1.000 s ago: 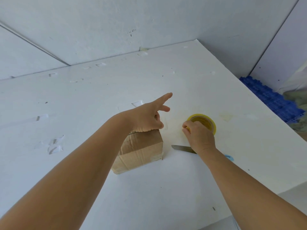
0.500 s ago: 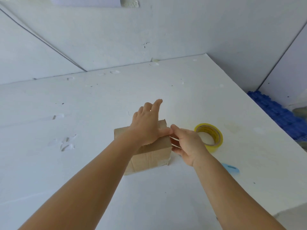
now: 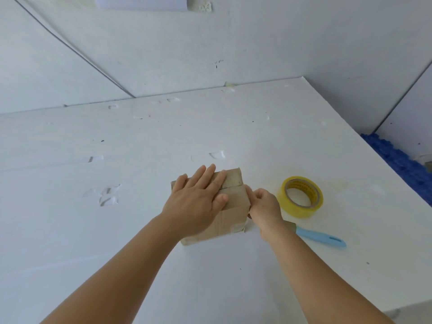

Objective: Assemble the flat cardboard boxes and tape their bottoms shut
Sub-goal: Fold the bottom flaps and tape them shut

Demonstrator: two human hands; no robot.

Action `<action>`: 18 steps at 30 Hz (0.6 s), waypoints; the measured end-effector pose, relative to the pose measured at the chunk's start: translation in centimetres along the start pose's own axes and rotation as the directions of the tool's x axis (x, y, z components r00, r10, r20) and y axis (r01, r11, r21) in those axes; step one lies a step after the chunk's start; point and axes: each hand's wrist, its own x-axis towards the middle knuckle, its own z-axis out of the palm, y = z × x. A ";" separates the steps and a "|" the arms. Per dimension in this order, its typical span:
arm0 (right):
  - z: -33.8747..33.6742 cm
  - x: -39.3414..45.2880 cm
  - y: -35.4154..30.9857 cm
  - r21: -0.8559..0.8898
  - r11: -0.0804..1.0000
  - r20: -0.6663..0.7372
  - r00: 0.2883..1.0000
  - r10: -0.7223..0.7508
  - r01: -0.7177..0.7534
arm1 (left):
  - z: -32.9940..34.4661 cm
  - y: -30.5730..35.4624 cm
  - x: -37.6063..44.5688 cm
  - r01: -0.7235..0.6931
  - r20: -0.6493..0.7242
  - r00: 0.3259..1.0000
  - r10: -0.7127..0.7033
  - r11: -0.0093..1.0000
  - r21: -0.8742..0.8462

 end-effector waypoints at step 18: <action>-0.4 -4.0 -2.9 -0.008 0.958 0.232 0.932 -0.277 0.286 | 1.9 -1.5 -5.0 0.186 -0.115 0.952 -0.284 0.833 -0.521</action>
